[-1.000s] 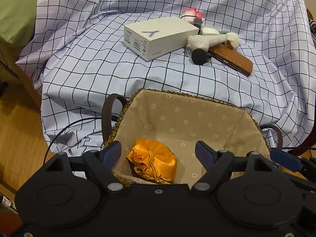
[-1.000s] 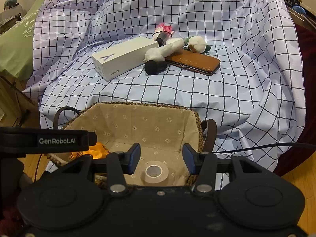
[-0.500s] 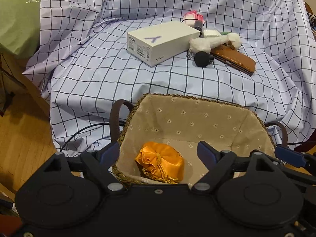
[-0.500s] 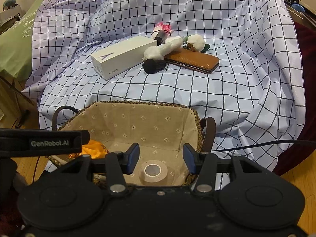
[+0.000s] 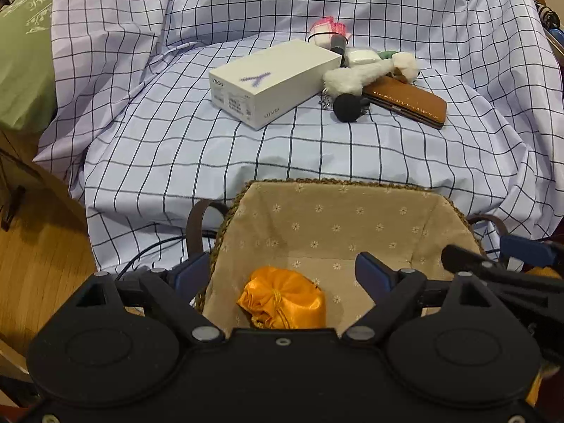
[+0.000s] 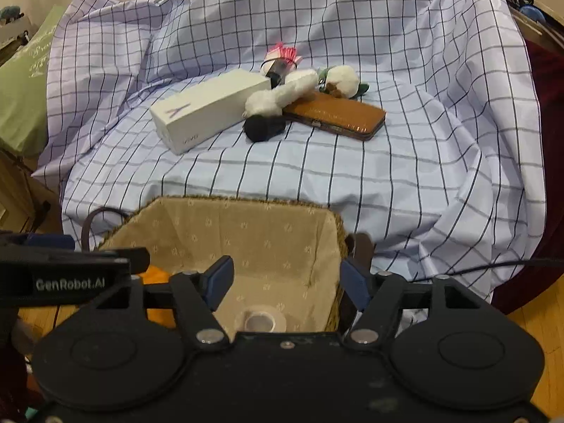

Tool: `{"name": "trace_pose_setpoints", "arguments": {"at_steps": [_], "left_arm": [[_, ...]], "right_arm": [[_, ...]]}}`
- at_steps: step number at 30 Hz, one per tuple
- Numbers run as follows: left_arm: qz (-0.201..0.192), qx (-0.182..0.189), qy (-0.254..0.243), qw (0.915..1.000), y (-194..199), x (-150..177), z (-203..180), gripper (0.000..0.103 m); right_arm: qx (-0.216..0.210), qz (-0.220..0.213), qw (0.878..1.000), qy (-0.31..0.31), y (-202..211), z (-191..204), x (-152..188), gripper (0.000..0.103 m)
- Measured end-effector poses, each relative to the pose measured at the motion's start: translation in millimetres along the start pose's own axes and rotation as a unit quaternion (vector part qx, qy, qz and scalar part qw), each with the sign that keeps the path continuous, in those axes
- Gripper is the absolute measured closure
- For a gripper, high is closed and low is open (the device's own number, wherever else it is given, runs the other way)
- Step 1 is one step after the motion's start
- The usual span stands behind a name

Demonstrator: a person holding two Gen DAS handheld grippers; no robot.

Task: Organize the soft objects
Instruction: 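Grasp the pink-edged towel with the left tool while the right tool grasps the green plush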

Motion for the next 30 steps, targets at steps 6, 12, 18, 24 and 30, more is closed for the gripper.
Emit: {"name": "trace_pose_setpoints", "arguments": {"at_steps": [6, 12, 18, 24, 30], "left_arm": [[-0.007, 0.004, -0.003, 1.0000, -2.4, -22.1, 0.5, 0.017], [-0.028, 0.012, -0.005, 0.9995, -9.4, -55.0, -0.8, 0.016], [-0.044, 0.021, -0.009, 0.9988, -26.3, -93.6, -4.3, 0.014], [-0.057, 0.025, -0.013, 0.9980, -49.0, -132.9, -7.6, 0.013], [-0.068, 0.034, -0.016, 0.9970, -70.4, -172.6, -12.3, 0.013]], "right_arm": [[0.008, -0.026, 1.000, -0.003, -3.6, -10.8, -32.0, 0.020], [0.020, -0.044, 0.999, 0.000, -17.4, -21.5, -70.1, 0.012], [0.028, -0.066, 0.997, 0.012, -36.3, -27.2, -108.3, 0.010], [0.044, -0.097, 0.994, 0.003, -63.5, -38.8, -150.1, 0.010], [0.054, -0.101, 0.993, 0.009, -99.9, -54.7, -183.9, 0.011]]}}
Point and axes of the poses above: each gripper's, at about its wrist camera, not at the fingertips, and y roughly against the way its jaws point, z to its left, x to its underside, the point moved 5 cm from there along -y, roughly the way its jaws point, and after that the axes turned 11 degrees about -x, right-handed, at the moved point
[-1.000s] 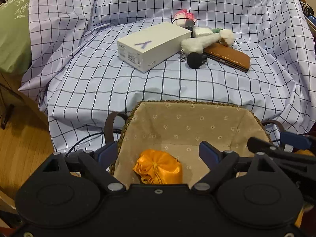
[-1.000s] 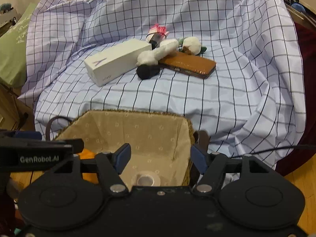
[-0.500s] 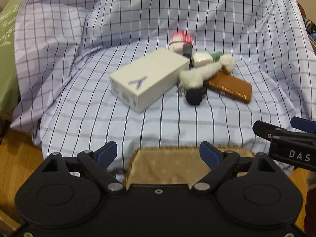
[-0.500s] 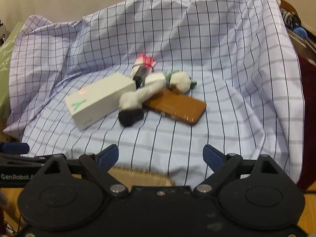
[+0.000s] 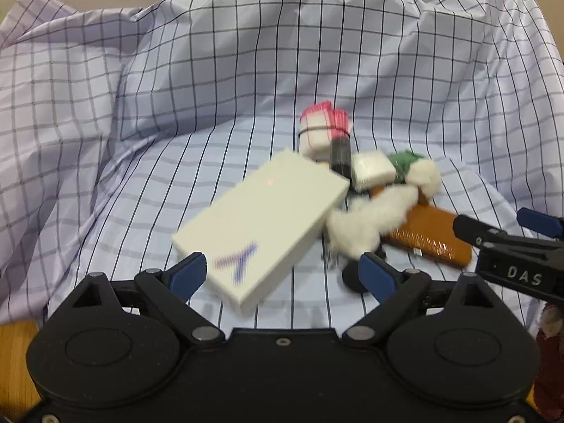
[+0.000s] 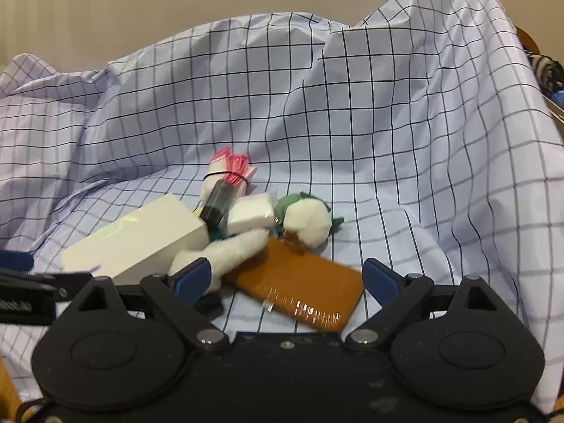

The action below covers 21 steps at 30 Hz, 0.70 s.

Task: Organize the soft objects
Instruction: 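Grasp the pink-edged towel with the left tool while the right tool grasps the green plush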

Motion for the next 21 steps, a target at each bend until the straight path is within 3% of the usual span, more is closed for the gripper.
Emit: {"name": "trace_pose_setpoints", "arguments": {"at_steps": [5, 12, 21], "left_arm": [[0.002, 0.003, -0.004, 1.0000, -28.0, -29.1, -4.0, 0.013], [0.016, 0.004, 0.000, 0.9999, -66.9, -60.7, -7.0, 0.013], [0.022, 0.004, -0.011, 0.9997, -102.4, -98.5, -15.9, 0.013]], "right_arm": [[-0.002, 0.012, 1.000, -0.003, -43.1, -16.1, -15.8, 0.015], [0.033, 0.030, 0.999, 0.002, -99.8, -38.6, -27.6, 0.023], [0.042, 0.042, 0.998, -0.003, -136.5, -56.1, -34.9, 0.024]]}}
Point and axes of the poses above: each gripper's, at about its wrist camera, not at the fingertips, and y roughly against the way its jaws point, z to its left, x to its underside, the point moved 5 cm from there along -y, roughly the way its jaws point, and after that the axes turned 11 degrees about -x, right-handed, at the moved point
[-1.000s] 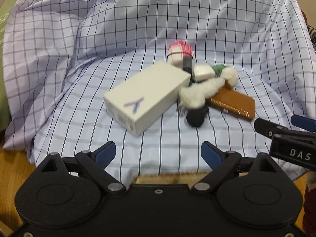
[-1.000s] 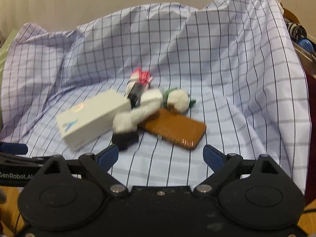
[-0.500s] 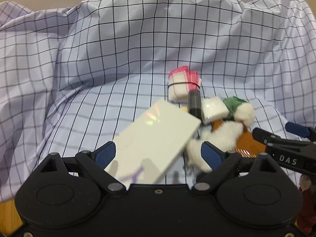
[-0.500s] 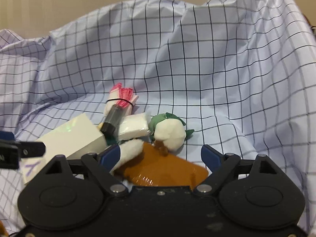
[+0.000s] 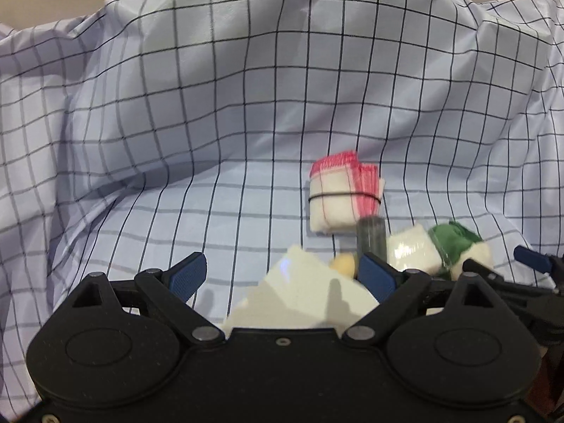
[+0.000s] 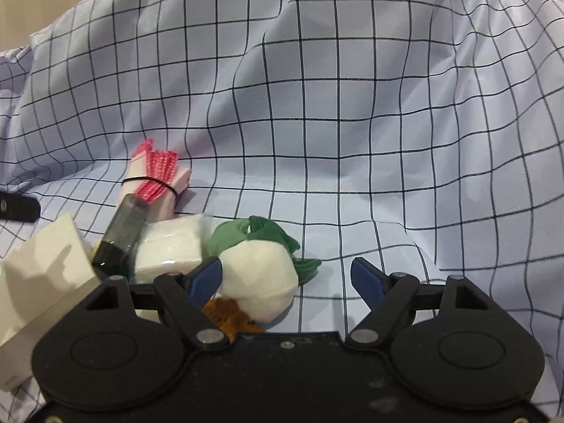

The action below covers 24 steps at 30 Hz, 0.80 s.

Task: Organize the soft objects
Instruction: 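Grasp the pink-edged towel with the left tool while the right tool grasps the green plush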

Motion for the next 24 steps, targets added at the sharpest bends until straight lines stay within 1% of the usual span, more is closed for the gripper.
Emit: {"name": "trace_pose_setpoints", "arguments": {"at_steps": [3, 6, 8, 11, 16, 19, 24], "left_arm": [[-0.002, 0.008, -0.001, 1.0000, -9.0, -14.3, -5.9, 0.013], [0.004, 0.020, 0.003, 0.9998, -21.8, -29.5, -12.1, 0.013], [0.010, 0.028, 0.005, 0.9995, -32.1, -38.8, -17.2, 0.013], [0.024, 0.039, -0.009, 0.9989, -49.2, -48.7, -28.8, 0.013], [0.046, 0.037, -0.040, 0.9974, -78.0, -53.0, -50.7, 0.013], [0.062, 0.038, -0.045, 0.9963, -93.5, -52.7, -59.4, 0.013], [0.089, 0.050, -0.051, 0.9935, -113.8, -51.8, -69.8, 0.013]], "right_arm": [[-0.013, 0.005, 1.000, 0.001, -9.3, -0.1, -2.2, 0.024], [-0.014, 0.004, 1.000, 0.016, -15.8, 4.0, -4.4, 0.024], [-0.016, 0.006, 1.000, 0.022, -20.0, 5.3, -5.2, 0.024], [-0.018, 0.011, 0.999, 0.024, -26.5, 4.7, -5.6, 0.024], [-0.020, 0.017, 0.999, 0.031, -34.8, 3.1, -4.6, 0.024], [-0.021, 0.019, 0.999, 0.037, -38.8, 3.3, -3.7, 0.024], [-0.026, 0.024, 0.999, 0.036, -45.5, -0.1, -3.3, 0.024]]}}
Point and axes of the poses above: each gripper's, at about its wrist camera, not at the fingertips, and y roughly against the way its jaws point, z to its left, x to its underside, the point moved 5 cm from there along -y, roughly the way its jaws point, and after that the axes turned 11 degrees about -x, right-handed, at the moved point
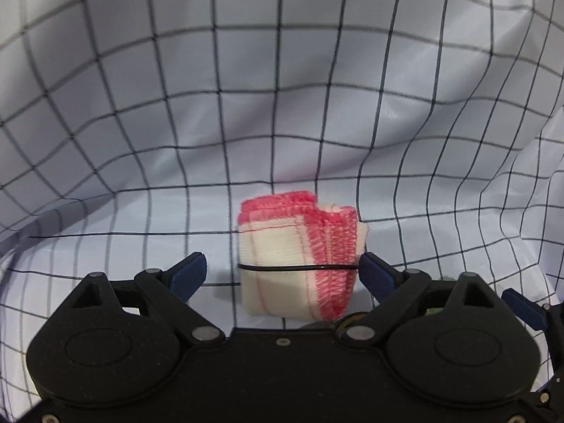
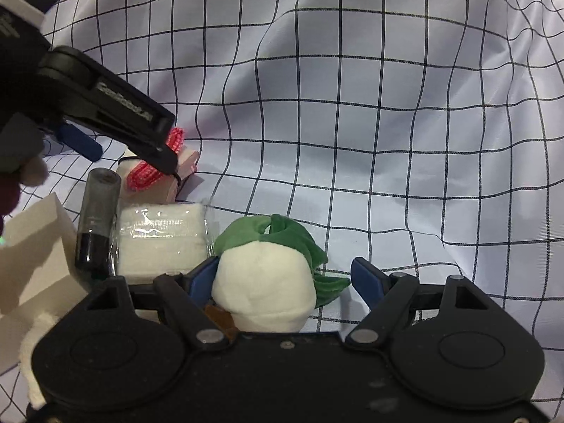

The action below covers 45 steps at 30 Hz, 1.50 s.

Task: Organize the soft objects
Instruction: 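Grasp the pink-edged towel with the left tool while the right tool grasps the green plush, then lift and carry the towel and green plush back toward the basket with both tools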

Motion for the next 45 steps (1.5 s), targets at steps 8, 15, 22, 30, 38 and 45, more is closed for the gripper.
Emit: {"name": "trace_pose_setpoints", "arguments": {"at_steps": [8, 15, 22, 30, 38, 45], "left_arm": [[0.030, 0.025, -0.004, 0.9992, -20.3, -5.6, -9.8, 0.013], [0.030, 0.061, 0.015, 0.9976, -23.1, -6.0, -14.1, 0.033], [-0.011, 0.037, 0.032, 0.9987, -2.3, -12.9, 4.7, 0.033], [-0.041, 0.016, 0.060, 0.9972, 28.4, -12.1, 42.6, 0.033], [-0.042, -0.017, 0.077, 0.9960, 34.4, 12.6, 101.1, 0.033], [-0.041, -0.042, 0.096, 0.9937, 44.1, 41.4, 152.5, 0.033]], "right_arm": [[-0.007, 0.000, 1.000, 0.001, -5.7, -4.0, -4.2, 0.025], [-0.036, 0.009, 0.999, -0.013, -5.6, -7.6, -6.9, 0.051], [-0.007, -0.014, 1.000, -0.027, 10.0, -22.1, -18.4, 0.051], [0.015, -0.014, 0.998, -0.065, 13.4, -36.2, -34.3, 0.051], [0.011, -0.009, 0.999, -0.034, -1.4, 4.1, -57.7, 0.051], [-0.027, -0.009, 0.999, 0.019, -17.8, 68.6, -76.4, 0.051]]}}
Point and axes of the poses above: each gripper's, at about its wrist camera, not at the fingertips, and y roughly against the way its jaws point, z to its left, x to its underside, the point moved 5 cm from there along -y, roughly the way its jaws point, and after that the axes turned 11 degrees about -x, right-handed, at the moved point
